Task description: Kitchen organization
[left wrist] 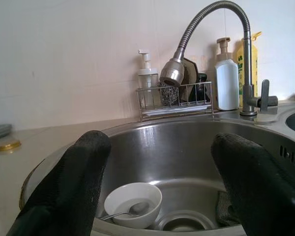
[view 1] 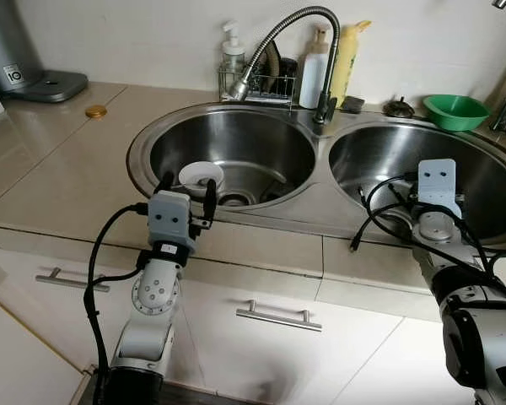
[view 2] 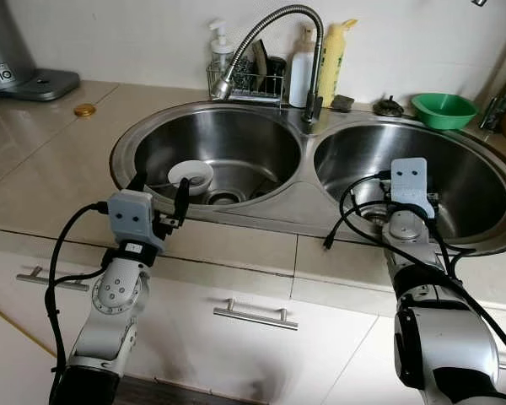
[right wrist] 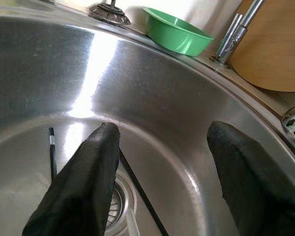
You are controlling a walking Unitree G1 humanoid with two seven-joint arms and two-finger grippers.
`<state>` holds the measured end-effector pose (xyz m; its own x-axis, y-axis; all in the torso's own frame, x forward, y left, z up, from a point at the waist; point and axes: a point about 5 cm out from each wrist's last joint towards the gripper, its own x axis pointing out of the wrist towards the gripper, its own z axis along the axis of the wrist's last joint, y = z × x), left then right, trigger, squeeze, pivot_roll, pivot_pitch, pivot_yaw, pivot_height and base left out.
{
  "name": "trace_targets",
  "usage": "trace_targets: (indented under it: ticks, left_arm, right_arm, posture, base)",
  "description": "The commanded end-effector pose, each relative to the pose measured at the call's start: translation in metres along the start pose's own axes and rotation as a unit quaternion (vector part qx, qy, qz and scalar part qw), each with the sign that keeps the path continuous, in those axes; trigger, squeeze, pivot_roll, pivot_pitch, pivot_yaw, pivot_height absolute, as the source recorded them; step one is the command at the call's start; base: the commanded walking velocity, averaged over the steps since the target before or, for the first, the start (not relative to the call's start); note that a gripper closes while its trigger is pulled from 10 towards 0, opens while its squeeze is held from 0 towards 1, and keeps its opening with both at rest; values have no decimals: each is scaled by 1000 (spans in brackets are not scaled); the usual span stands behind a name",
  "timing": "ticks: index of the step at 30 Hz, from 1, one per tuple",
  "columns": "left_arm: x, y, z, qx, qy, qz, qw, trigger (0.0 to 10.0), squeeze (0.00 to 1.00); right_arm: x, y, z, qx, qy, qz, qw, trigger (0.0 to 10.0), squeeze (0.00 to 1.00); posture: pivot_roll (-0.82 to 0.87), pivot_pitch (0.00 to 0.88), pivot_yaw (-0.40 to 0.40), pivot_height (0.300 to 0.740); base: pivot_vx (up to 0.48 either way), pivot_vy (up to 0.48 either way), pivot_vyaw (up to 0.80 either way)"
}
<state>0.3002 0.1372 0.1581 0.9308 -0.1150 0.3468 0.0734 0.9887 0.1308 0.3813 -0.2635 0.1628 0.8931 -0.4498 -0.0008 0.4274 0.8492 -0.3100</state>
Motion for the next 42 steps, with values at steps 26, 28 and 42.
trace_targets:
  ticks: [26,28,42]
  left_arm:
    - [2,-7,2,-35,-5,-27,999,10000,0]
    - [2,-7,2,-36,-6,-29,999,10000,0]
    - [2,-6,3,-36,-9,-30,999,10000,0]
  right_arm:
    - [-97,86,91,183,-334,290,878,10000,0]
    - [-102,90,89,186,-329,301,875,10000,0]
    - [-117,94,76,168,-289,313,889,10000,0]
  posture:
    - [90,0,-11,740]
    - [90,0,-11,740]
    - [88,0,-11,740]
  base:
    - [0,166,0]
    - [0,480,0]
    - [0,480,0]
